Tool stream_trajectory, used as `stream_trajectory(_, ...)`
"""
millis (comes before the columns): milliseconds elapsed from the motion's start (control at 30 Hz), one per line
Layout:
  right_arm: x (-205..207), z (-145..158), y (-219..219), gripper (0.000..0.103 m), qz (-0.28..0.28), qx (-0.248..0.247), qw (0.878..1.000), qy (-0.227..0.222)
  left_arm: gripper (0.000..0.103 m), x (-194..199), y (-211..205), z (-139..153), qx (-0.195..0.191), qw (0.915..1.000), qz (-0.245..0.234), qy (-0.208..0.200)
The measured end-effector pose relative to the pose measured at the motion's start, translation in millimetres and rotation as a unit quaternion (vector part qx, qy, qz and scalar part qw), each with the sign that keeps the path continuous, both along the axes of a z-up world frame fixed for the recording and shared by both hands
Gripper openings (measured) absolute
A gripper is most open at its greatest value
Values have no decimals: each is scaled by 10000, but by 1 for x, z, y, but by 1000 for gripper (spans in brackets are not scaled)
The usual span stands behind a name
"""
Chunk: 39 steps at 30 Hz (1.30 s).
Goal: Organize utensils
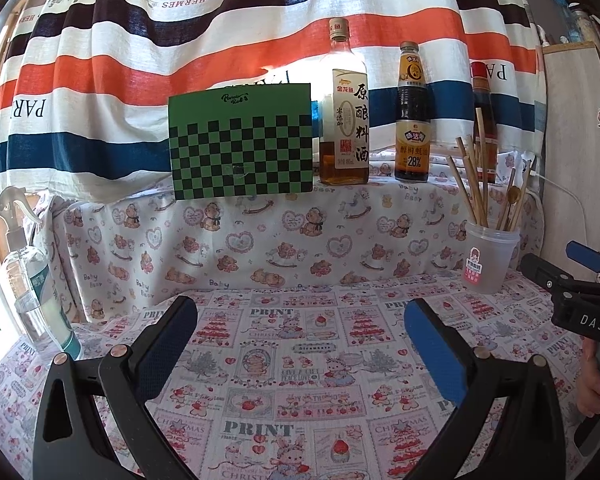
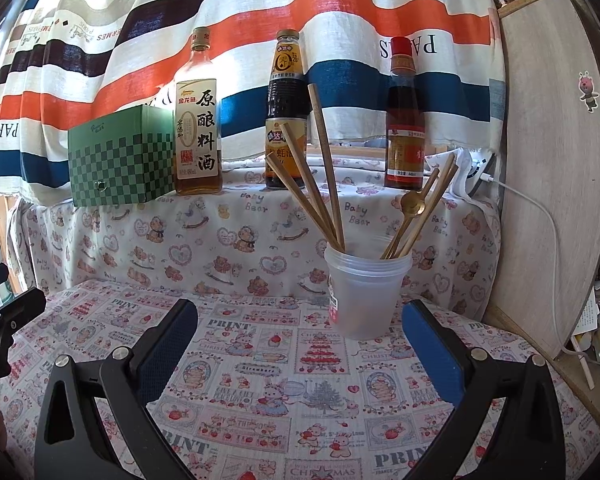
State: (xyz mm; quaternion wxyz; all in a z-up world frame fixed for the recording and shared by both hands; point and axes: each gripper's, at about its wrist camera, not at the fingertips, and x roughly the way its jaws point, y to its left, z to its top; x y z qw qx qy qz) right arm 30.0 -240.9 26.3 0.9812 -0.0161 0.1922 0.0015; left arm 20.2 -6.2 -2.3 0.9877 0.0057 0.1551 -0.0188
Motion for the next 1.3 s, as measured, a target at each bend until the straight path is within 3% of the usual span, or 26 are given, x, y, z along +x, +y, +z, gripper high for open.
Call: stream_trajectory(1300,1,0,-1,103,39,5,10000,36,103,2,0,-1,-49,10000,41,43)
